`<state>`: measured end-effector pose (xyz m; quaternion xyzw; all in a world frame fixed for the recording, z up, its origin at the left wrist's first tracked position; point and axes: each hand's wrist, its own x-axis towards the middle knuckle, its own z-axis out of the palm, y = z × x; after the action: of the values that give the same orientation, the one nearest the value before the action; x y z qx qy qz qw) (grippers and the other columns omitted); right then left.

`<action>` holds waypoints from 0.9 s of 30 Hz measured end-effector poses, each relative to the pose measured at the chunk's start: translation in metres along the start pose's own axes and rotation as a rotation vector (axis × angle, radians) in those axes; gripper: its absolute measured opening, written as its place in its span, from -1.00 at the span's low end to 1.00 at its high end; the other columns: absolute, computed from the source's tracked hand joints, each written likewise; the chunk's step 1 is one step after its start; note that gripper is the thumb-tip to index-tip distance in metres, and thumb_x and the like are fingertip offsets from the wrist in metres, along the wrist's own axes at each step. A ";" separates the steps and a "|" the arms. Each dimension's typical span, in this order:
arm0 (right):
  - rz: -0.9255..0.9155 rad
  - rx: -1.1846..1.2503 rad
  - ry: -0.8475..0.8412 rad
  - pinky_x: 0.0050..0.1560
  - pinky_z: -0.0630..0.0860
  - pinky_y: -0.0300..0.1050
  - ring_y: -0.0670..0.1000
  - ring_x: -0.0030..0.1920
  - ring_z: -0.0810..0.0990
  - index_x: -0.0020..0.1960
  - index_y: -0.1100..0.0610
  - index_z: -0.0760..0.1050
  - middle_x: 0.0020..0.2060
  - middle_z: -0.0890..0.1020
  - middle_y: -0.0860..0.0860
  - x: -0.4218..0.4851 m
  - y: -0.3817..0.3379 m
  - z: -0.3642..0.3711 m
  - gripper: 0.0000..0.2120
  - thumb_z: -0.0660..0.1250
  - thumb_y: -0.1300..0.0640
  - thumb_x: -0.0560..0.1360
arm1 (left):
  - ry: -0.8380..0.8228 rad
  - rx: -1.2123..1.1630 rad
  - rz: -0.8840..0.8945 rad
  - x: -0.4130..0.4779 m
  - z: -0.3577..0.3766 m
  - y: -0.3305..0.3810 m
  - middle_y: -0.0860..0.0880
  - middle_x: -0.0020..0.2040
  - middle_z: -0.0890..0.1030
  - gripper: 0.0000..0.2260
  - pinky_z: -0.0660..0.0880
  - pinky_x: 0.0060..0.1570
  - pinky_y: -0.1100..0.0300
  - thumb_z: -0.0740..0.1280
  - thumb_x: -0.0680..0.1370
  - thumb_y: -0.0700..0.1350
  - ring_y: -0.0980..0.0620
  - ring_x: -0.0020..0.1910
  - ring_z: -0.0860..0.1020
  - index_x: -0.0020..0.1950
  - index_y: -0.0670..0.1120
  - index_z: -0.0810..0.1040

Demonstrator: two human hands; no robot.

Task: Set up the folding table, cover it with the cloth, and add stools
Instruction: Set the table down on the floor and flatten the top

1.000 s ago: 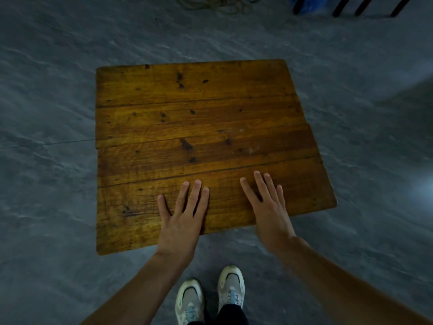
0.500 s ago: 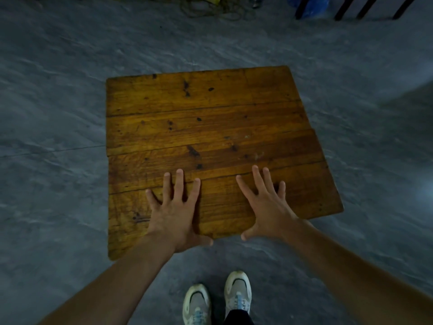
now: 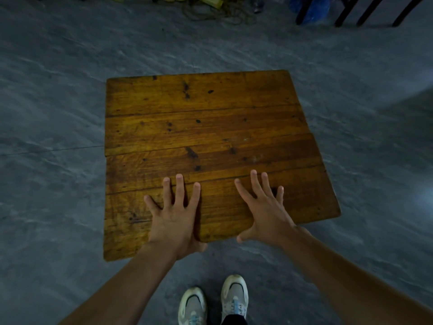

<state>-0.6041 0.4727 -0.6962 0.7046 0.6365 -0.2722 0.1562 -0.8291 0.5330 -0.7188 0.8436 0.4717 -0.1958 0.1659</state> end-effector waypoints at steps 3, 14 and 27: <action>-0.011 -0.005 0.032 0.44 -0.15 0.50 0.25 0.53 -0.40 0.57 -0.11 -0.35 0.54 -0.39 0.08 -0.002 -0.003 0.004 0.31 0.48 -0.44 0.19 | 0.019 0.010 0.000 -0.001 0.001 -0.006 -0.17 0.52 -0.40 0.26 -0.02 0.28 -0.56 0.33 0.13 0.51 -0.36 0.49 -0.34 0.53 0.07 -0.37; -0.026 0.072 0.090 0.41 -0.24 0.48 0.25 0.53 -0.40 0.58 -0.11 -0.28 0.56 -0.35 0.09 0.008 -0.013 0.010 0.26 0.48 -0.42 0.21 | 0.067 0.071 -0.031 0.002 -0.003 -0.026 -0.13 0.57 -0.21 0.20 0.13 0.30 -0.48 0.20 0.06 0.54 -0.30 0.53 -0.19 0.53 0.11 -0.26; -0.057 -0.108 0.086 0.45 -0.18 0.44 0.25 0.52 -0.41 0.54 -0.10 -0.42 0.53 -0.39 0.08 -0.001 0.013 0.014 0.22 0.55 -0.02 0.37 | 0.081 0.093 -0.025 0.002 0.000 0.005 -0.19 0.56 -0.19 0.17 0.11 0.29 -0.50 0.35 0.19 0.49 -0.36 0.52 -0.18 0.55 0.05 -0.20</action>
<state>-0.5937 0.4621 -0.7081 0.6878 0.6762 -0.2111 0.1587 -0.8240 0.5317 -0.7191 0.8517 0.4787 -0.1853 0.1050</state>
